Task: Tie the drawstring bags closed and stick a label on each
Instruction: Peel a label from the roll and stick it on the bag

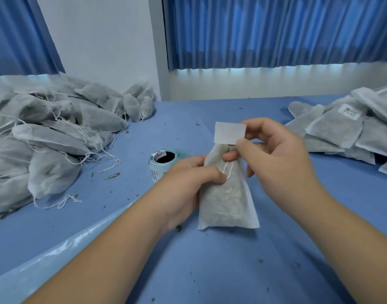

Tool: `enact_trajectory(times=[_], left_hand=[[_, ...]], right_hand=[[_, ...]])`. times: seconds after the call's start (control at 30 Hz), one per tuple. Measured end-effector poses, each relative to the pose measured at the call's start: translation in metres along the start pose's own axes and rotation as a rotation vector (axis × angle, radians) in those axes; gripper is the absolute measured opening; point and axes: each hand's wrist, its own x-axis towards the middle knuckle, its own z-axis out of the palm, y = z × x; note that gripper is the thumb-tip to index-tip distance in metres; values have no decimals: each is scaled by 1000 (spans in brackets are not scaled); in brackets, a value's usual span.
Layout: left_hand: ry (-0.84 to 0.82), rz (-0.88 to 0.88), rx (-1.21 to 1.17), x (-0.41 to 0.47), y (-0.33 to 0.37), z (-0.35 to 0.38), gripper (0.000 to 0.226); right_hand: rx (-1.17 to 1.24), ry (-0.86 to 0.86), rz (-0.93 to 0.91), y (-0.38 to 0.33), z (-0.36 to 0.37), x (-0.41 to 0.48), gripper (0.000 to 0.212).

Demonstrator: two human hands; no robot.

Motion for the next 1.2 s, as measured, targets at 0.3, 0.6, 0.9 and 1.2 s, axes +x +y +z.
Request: enact_trajectory(times=[0.3, 0.6, 0.9, 1.2], left_hand=[[-83, -79, -141, -5, 4, -2, 44], [-76, -71, -146, -6, 6, -10, 35], [29, -36, -193, -4, 4, -11, 49], [182, 137, 3, -4, -2, -7, 34]], right_hand=[[-694, -39, -573, 0, -9, -4, 15], [-838, -283, -542, -3, -16, -4, 21], [-855, -403, -397, -10, -17, -8, 42], [-605, -159, -71, -5, -4, -10, 19]])
